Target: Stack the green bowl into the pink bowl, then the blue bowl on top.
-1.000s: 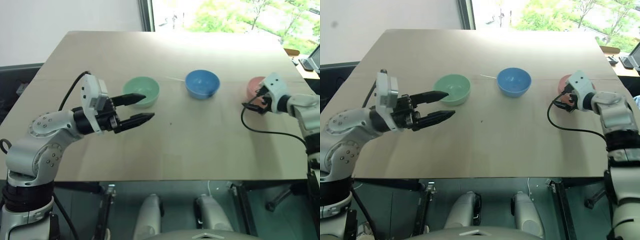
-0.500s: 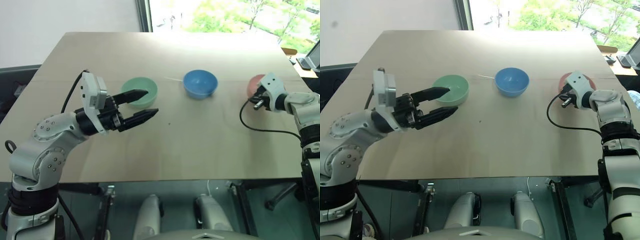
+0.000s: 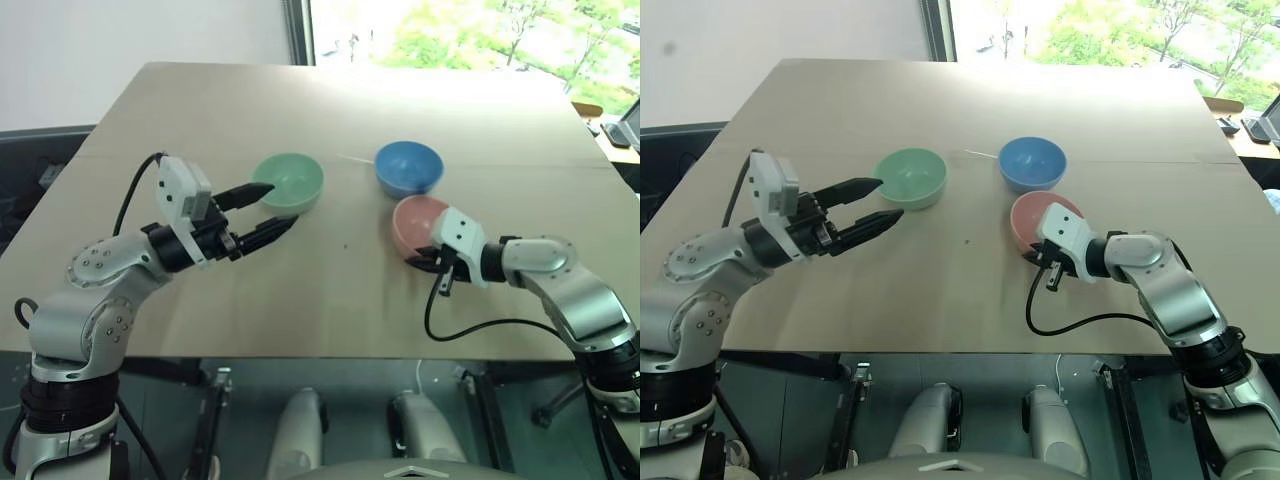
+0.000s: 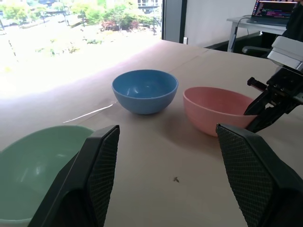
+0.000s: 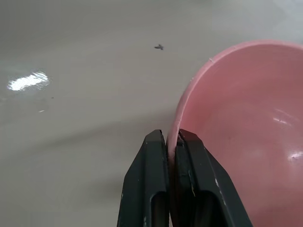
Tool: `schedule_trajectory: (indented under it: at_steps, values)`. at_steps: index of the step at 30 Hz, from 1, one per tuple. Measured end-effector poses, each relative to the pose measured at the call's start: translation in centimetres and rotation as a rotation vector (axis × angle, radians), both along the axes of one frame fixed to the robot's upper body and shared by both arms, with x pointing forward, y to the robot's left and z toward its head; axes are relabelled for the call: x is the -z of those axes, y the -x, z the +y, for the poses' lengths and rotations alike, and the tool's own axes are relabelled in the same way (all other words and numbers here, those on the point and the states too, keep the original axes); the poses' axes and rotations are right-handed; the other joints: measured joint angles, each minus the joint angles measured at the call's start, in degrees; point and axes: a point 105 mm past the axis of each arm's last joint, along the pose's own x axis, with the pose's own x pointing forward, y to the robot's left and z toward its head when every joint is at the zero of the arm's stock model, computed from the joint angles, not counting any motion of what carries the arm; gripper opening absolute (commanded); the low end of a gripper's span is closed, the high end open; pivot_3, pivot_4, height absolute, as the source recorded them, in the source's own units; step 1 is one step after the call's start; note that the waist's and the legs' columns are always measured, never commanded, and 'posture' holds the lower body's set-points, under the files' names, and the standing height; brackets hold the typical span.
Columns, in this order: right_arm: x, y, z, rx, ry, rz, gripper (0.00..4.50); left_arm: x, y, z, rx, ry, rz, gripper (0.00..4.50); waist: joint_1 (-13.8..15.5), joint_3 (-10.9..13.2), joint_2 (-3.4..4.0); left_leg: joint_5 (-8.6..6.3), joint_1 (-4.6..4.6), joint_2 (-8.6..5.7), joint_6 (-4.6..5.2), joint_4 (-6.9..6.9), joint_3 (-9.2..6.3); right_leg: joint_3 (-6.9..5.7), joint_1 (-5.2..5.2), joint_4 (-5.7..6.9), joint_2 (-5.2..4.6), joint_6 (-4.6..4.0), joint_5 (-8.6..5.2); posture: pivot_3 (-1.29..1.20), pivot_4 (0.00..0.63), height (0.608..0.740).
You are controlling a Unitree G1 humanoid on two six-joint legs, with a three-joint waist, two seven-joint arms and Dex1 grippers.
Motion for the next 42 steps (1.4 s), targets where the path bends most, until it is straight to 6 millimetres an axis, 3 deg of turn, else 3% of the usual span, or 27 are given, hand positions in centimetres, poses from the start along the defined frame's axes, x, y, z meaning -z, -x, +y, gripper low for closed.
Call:
schedule_trajectory:
  at_steps: [5,15,23,26,27,31,35,37,42]
  values:
    - [0.0,-1.6,-1.1,0.080,0.030,-0.034,0.02,0.2,-0.2,-0.3,0.007,0.000,0.002,3.44,0.0,0.0,-0.02,0.00,-0.01,0.00,0.00,0.00,0.01,0.00,0.01,-0.02,0.00,0.00,0.00,0.00,0.150,0.740]
    - [-0.1,-2.0,-1.4,0.085,0.061,-0.037,0.02,0.3,-0.3,-0.4,-0.002,0.004,0.002,3.44,0.0,0.0,-0.03,0.00,-0.01,0.00,0.00,-0.01,-0.01,-0.01,0.01,-0.02,0.01,0.00,0.00,0.00,0.150,0.740]
    - [0.3,-1.7,-2.0,0.076,0.076,0.023,2.84,0.4,-0.2,-0.5,0.002,0.003,0.005,3.44,-0.1,0.0,-0.03,0.00,-0.02,0.01,0.00,-0.01,-0.01,0.00,-0.01,-0.03,0.01,0.00,0.00,0.00,0.150,0.740]
    - [0.1,-1.7,-2.1,0.090,0.063,0.030,4.26,0.4,-0.2,-0.6,0.001,0.003,0.006,3.44,-0.1,0.0,-0.03,0.00,-0.02,0.00,0.00,-0.01,-0.01,0.00,-0.01,-0.03,0.00,0.00,0.00,0.00,0.150,0.740]
    - [-0.2,-1.7,-2.2,0.098,0.047,0.028,4.46,0.4,-0.3,-0.5,-0.002,0.002,0.008,3.44,0.0,0.0,-0.03,0.00,-0.03,0.00,0.00,-0.01,-0.01,0.00,-0.01,-0.03,0.00,0.00,0.00,0.00,0.150,0.740]
    - [-2.7,-1.8,-2.3,0.120,-0.053,-0.041,4.46,0.5,-0.6,-0.3,-0.028,-0.024,0.003,3.44,0.0,0.0,-0.03,0.00,-0.03,0.00,0.00,-0.02,-0.02,-0.01,-0.01,-0.03,0.01,0.00,0.00,0.00,0.150,0.740]
    - [-4.8,-1.5,-1.5,0.103,-0.183,-0.124,4.46,0.1,-2.2,0.6,-0.138,-0.068,-0.027,3.44,0.0,0.0,-0.06,0.00,-0.02,0.00,0.00,-0.02,-0.04,-0.04,0.01,-0.03,0.02,0.00,0.00,0.00,0.150,0.740]
    - [-5.7,-0.8,-0.3,0.045,-0.329,-0.136,4.46,0.2,-4.2,1.4,-0.288,-0.186,-0.033,3.44,0.1,0.0,-0.13,0.00,-0.05,-0.01,0.00,-0.02,-0.12,-0.09,0.05,-0.04,0.02,0.00,0.00,0.00,0.150,0.740]
    - [-6.6,0.0,0.1,-0.019,-0.384,-0.160,4.46,1.5,-6.5,1.6,-0.374,-0.483,0.003,3.44,0.1,0.0,-0.15,0.00,-0.04,-0.02,0.00,-0.03,-0.07,-0.07,0.03,-0.06,0.02,0.00,0.00,0.00,0.150,0.740]
